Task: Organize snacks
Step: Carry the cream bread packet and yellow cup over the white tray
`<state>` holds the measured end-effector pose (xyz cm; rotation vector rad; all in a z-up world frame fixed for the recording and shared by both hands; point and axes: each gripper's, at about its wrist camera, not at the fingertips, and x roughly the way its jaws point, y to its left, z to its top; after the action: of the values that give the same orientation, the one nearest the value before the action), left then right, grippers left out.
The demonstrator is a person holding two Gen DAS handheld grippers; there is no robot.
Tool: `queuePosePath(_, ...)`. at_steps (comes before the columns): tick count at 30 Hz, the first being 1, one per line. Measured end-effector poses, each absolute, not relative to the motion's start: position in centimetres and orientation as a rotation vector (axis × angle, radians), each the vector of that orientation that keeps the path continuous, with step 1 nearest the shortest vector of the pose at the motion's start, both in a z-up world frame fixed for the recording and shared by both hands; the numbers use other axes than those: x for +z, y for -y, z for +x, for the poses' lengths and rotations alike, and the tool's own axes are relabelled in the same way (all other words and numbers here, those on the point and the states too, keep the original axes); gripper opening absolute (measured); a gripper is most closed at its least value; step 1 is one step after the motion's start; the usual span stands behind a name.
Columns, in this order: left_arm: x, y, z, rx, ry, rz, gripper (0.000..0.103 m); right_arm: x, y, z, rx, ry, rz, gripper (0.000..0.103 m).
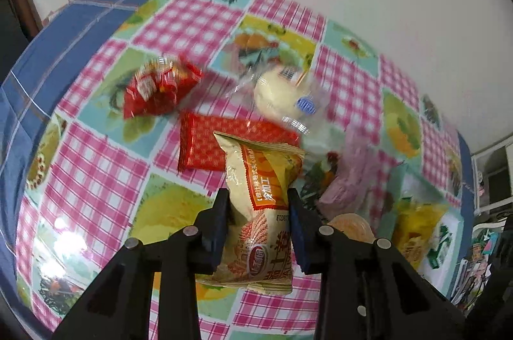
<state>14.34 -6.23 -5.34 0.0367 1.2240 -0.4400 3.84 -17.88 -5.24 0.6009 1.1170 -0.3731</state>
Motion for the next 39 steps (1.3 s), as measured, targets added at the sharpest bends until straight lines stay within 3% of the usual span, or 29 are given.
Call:
queuePosePath(15,0.2,8.9,11.0,-0.510,-1.090,0.027,0.036,-0.7,20.5,0.9,-0.446,-1.022,0.577,0.040)
queuePosePath(39,-1.0,18.8,2.1,-0.662,-1.080,0.206,0.036,-0.9,32.2,-10.9,-0.689,-0.978,0.718,0.039)
